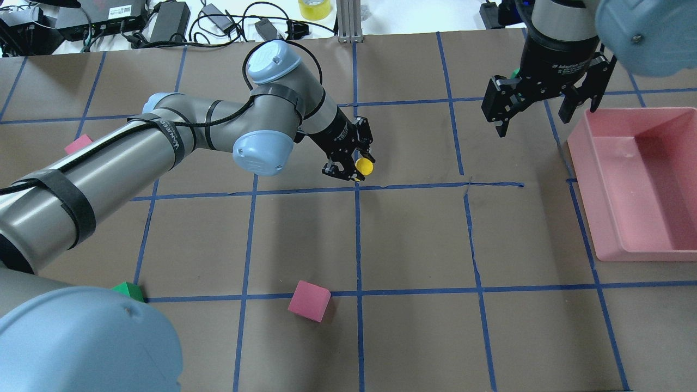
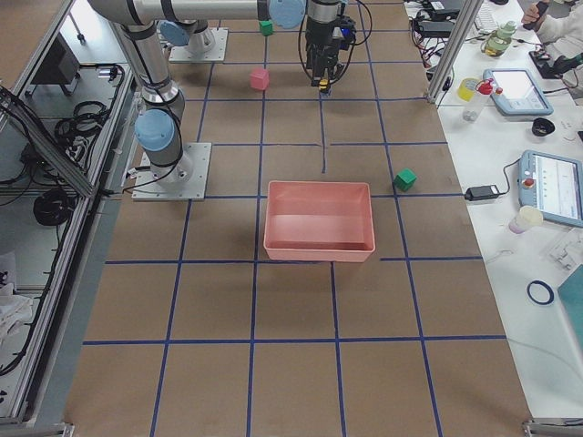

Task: Align button upright
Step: 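Lift and rotate the button with the left gripper, yellow cap upward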

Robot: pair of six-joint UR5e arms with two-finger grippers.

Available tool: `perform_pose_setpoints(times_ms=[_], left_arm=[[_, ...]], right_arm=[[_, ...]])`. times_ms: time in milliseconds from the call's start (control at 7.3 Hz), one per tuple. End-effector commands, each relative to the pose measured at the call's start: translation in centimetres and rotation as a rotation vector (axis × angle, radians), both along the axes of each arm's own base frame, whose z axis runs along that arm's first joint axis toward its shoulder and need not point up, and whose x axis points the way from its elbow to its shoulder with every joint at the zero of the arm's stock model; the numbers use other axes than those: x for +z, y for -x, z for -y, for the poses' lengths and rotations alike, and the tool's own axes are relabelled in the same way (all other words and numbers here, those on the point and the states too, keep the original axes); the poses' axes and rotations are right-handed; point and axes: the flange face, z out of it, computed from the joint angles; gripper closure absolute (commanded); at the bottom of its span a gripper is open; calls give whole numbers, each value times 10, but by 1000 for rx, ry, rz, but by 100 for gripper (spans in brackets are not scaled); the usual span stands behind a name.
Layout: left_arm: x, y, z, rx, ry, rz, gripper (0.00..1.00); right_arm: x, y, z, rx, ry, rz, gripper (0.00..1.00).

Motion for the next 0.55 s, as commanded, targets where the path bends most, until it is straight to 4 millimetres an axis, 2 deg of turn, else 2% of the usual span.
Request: perform_pose_setpoints(times_ms=[0,274,411], left_arm=[[-14,2,-6,6,-50,-42,72],[-16,-3,-4,-4,-42,-37,58],[-16,-4,-4,-2,-42,-32,21]], right_arm=[[-1,0,0,0,-2,1,0],[-1,0,0,0,-2,1,0],[-1,1,0,-1,-2,-1,0]])
